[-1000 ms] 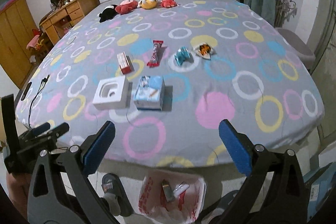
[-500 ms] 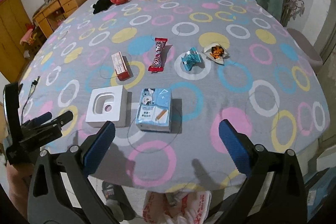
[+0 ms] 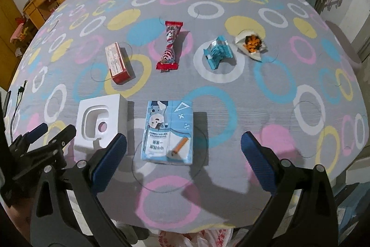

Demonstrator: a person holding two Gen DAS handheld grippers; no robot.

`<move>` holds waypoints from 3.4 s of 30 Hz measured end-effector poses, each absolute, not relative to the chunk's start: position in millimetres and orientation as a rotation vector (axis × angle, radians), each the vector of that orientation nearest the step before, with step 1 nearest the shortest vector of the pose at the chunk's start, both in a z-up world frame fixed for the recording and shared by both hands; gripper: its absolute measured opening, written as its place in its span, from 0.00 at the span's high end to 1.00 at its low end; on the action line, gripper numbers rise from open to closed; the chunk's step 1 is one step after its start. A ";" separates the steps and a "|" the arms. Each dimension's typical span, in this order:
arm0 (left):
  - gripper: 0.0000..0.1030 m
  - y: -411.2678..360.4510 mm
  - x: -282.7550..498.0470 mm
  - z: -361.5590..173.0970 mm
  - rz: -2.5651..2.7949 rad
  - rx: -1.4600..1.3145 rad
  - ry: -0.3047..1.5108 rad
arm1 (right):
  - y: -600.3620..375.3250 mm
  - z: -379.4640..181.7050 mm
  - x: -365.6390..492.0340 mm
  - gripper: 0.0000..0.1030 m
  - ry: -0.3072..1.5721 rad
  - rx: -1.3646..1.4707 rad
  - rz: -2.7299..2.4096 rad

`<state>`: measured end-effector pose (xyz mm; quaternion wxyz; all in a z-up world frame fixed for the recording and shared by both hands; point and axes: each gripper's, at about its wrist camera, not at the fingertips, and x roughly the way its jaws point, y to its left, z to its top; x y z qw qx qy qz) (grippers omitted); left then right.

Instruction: Collect trash

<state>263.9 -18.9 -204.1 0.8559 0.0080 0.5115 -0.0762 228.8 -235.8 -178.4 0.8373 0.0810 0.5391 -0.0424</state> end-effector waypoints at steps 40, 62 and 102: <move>0.78 -29.2 284.6 -242.5 -0.226 -0.076 1.168 | -220.3 -255.5 278.1 0.40 1.282 0.107 -0.159; 0.80 -16.0 245.2 -210.3 -0.238 -0.100 1.101 | -228.5 -178.6 225.6 0.41 1.126 0.118 -0.114; 0.79 -84.5 13.2 -138.5 -0.329 0.043 0.977 | -250.2 -110.3 -16.9 0.40 0.872 0.129 -0.050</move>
